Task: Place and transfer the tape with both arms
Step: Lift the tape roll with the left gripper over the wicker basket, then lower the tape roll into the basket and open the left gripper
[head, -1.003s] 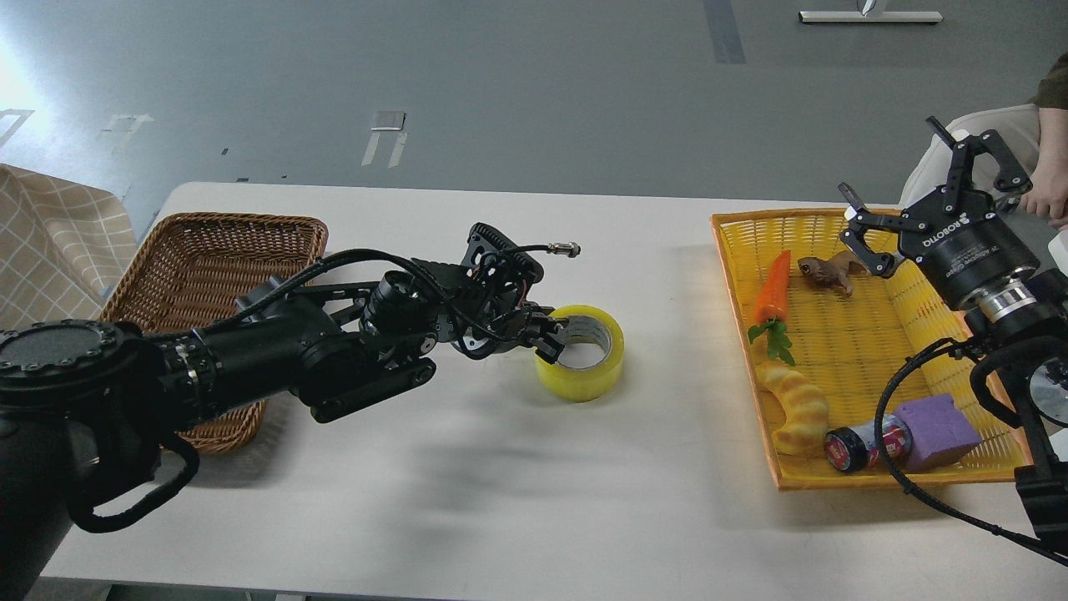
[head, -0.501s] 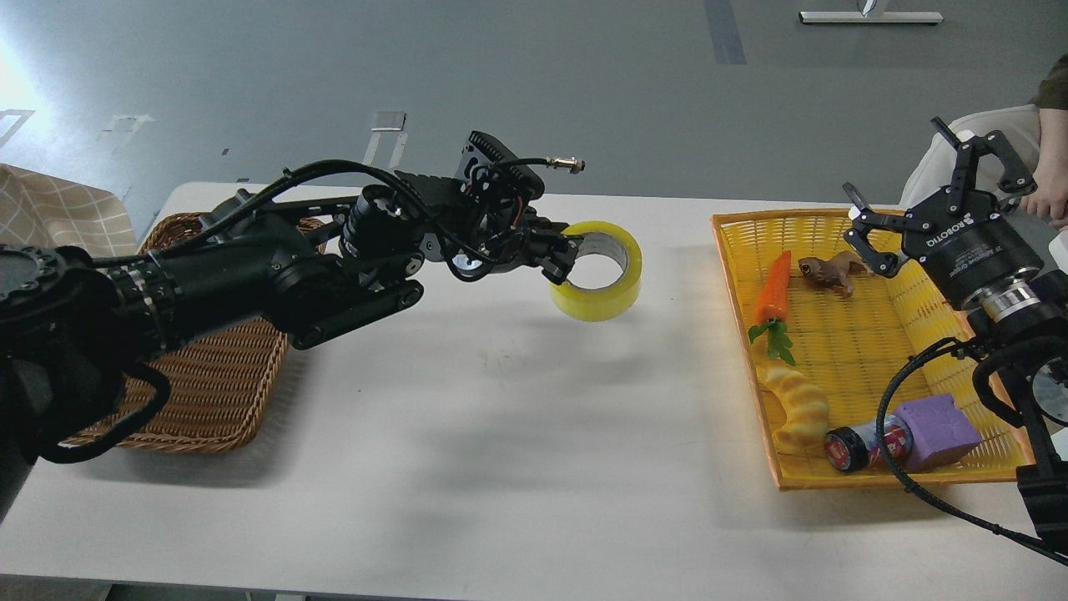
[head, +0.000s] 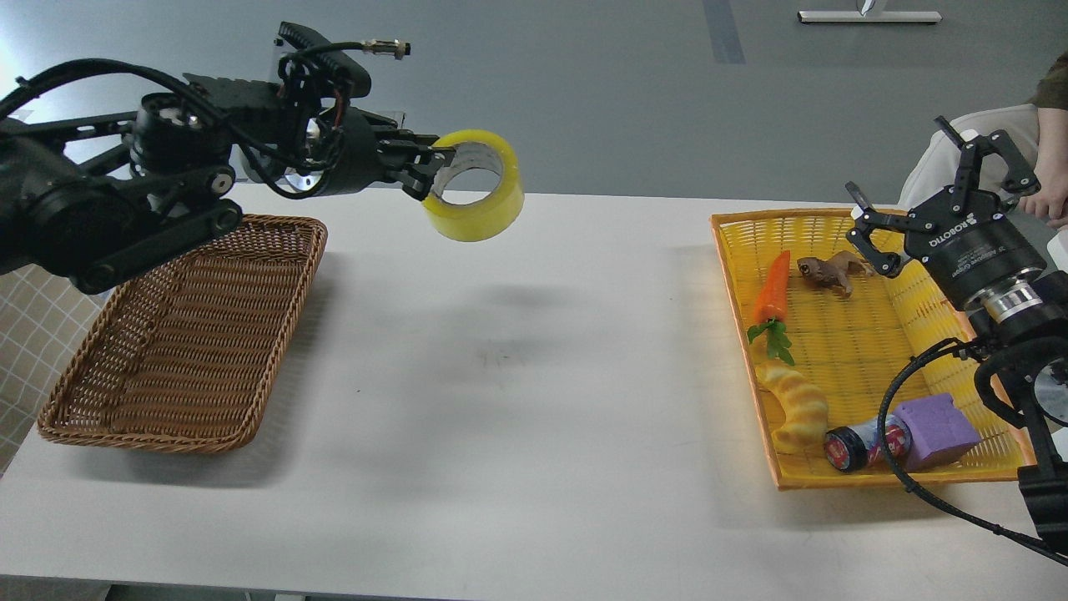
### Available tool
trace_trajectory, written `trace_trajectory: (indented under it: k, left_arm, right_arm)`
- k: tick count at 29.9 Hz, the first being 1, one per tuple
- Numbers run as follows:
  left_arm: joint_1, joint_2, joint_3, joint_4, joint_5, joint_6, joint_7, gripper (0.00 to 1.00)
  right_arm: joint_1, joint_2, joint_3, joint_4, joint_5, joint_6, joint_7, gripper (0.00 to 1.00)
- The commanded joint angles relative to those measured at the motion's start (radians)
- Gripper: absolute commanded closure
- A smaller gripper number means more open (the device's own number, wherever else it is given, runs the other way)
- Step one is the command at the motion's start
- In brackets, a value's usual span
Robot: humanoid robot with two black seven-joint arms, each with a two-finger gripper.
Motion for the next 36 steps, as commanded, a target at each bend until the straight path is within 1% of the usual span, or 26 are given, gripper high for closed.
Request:
trace_trajectory:
  k: [1, 3, 9, 20, 24, 27, 29, 36]
  left_arm:
    - [0.007, 0.093, 0.003, -0.018, 0.001, 0.0, -0.027, 1.0]
    - [0.019, 0.146, 0.009, -0.02, 0.002, -0.001, -0.039, 1.0]
    - [0.07, 0.237, 0.014, -0.017, 0.002, -0.001, -0.041, 1.0]
    - [0.208, 0.349, 0.014, 0.019, -0.004, 0.008, -0.041, 1.0]
    - [0.263, 0.366, 0.014, 0.055, -0.007, 0.018, -0.055, 1.0]
    - [0.294, 0.375, 0.014, 0.071, -0.007, 0.044, -0.056, 1.0]
    - [0.326, 0.372, 0.012, 0.101, -0.009, 0.063, -0.058, 1.0]
    - [0.383, 0.36, 0.011, 0.126, -0.031, 0.089, -0.059, 1.0]
  right_arm:
    - [-0.004, 0.001, 0.0, 0.0, 0.0, 0.0, 0.0, 0.0]
    - [-0.004, 0.002, 0.0, 0.002, 0.0, 0.0, 0.0, 0.0]
    - [-0.002, 0.004, 0.0, 0.002, 0.0, 0.0, 0.0, 0.0]
    - [-0.002, 0.022, 0.0, 0.002, 0.0, 0.0, 0.0, 0.0]
    - [-0.002, 0.027, -0.002, 0.002, 0.0, 0.0, 0.0, 0.0]
    - [-0.001, 0.031, -0.002, 0.002, 0.0, 0.0, 0.0, 0.0]
    - [-0.001, 0.031, -0.002, 0.002, 0.0, 0.0, 0.0, 0.0]
    - [-0.002, 0.033, -0.002, 0.002, 0.0, 0.0, 0.0, 0.0]
